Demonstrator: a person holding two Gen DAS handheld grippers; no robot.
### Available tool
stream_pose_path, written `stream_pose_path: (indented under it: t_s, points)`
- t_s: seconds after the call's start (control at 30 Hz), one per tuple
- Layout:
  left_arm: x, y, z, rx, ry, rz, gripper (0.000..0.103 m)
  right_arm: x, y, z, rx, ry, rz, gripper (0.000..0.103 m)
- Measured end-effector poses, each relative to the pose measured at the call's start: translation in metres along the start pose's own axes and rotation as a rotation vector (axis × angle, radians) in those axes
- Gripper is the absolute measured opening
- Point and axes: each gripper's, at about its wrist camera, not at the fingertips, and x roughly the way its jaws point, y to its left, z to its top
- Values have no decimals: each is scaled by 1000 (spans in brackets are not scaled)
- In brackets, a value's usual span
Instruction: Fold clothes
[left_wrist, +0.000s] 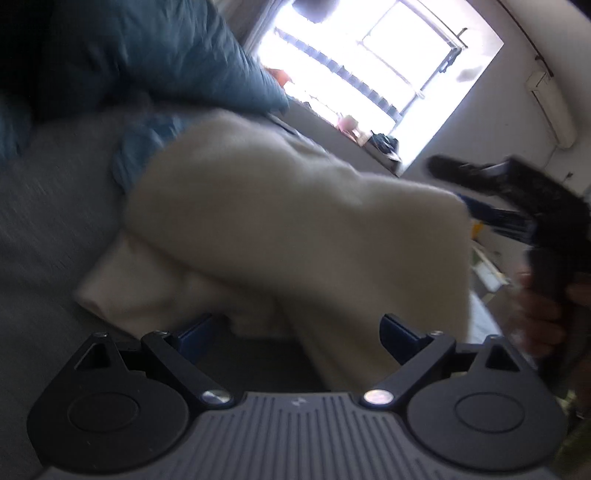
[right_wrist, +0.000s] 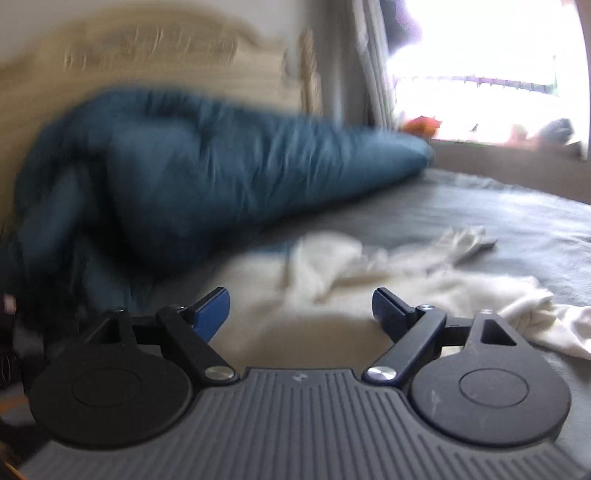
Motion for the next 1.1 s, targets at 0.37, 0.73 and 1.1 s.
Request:
stream_pose_path:
  t_s: [0.37, 0.73, 1.1]
  points:
    - [38, -35, -12, 115, 4, 48, 47, -21, 1, -81, -52, 233, 104, 19]
    - [-21, -72, -51, 254, 61, -21, 32, -93, 4, -118, 111, 187, 290, 12]
    - [-105, -123, -128, 378, 101, -127, 32, -213, 9, -187, 228, 86, 399, 13]
